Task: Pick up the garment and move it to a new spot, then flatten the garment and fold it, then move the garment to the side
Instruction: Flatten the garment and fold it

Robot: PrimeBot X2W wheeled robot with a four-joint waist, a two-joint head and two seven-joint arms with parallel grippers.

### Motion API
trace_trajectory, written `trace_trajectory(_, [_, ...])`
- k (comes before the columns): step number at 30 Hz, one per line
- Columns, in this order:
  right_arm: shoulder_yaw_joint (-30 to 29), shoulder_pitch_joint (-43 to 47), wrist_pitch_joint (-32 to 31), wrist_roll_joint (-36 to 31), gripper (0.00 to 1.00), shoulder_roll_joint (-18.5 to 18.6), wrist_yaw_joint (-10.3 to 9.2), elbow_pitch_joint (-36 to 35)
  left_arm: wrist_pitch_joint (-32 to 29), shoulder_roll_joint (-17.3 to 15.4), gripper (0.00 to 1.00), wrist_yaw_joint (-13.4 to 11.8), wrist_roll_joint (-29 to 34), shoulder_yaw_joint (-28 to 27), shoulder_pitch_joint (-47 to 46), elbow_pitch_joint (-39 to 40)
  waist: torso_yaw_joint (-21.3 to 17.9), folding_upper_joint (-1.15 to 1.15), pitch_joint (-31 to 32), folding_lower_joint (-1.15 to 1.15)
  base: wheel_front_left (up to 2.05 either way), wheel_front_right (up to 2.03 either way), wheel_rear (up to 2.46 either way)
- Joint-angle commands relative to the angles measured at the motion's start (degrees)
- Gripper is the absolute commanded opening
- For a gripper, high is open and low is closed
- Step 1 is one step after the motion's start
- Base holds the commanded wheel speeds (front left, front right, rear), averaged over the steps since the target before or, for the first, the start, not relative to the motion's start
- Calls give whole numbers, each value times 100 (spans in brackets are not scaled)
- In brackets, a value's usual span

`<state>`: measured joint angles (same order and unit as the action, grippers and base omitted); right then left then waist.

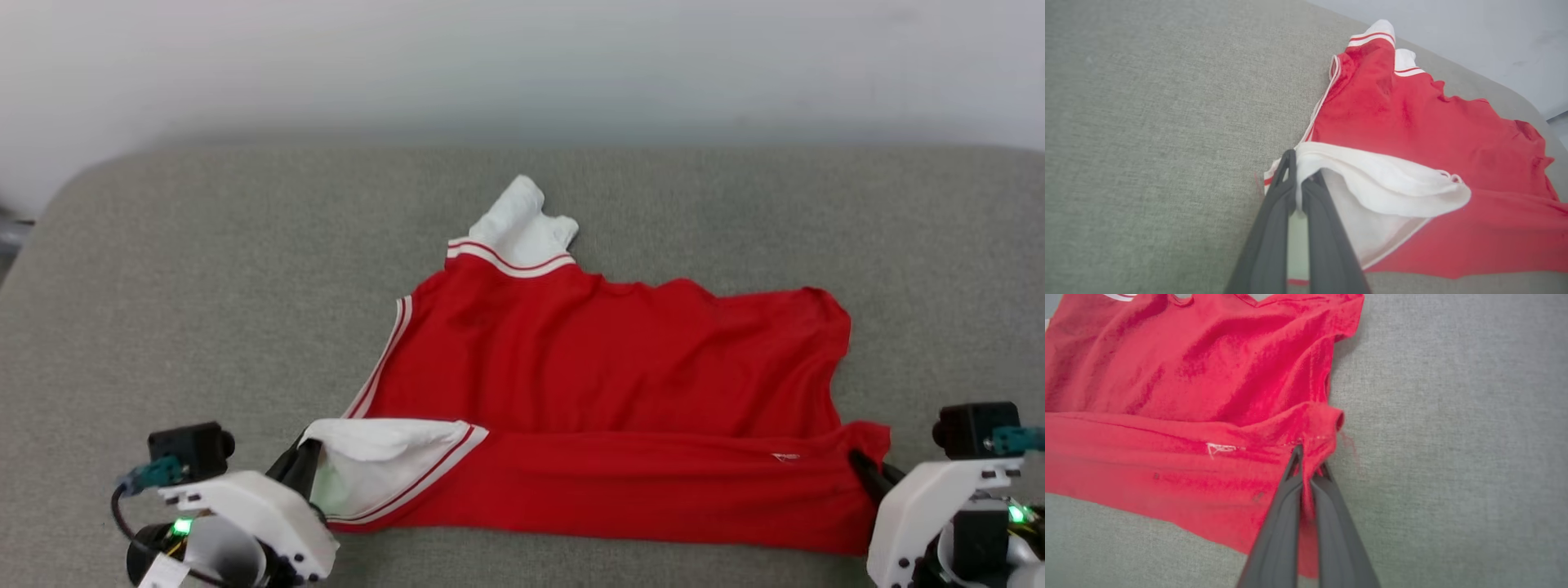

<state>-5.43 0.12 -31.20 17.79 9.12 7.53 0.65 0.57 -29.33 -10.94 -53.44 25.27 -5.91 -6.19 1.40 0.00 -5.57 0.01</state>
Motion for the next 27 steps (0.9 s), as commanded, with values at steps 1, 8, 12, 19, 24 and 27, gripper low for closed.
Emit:
trace_trajectory(1, [73,-232,77,-74,0,83,-9,183,-22,101,0,96,31,55,-234,-219,-37,0,-404,-1,0,0,0])
trace_trajectory(8, [309,-538,411,-107,0,122,-8,781,-116,338,0,398,-74,183,-646,-955,-41,0,-636,-1,0,0,0])
trace_trajectory(12, [459,-578,722,-48,100,168,-8,1119,-179,442,80,534,-107,278,-764,-1301,-20,0,-612,-1,0,0,0])
trace_trajectory(19, [360,-437,1877,75,100,76,-8,1138,29,375,100,538,-64,202,-708,-1395,-17,0,-222,-1,0,0,0])
trace_trajectory(24, [243,-197,2740,-19,100,-23,-7,960,-50,176,100,364,-12,155,-600,-1114,17,0,100,-1,0,0,0])
trace_trajectory(27, [131,-2,2882,-130,100,-116,-7,817,-337,-57,100,269,-68,156,-496,-846,9,0,269,-1,0,0,0])
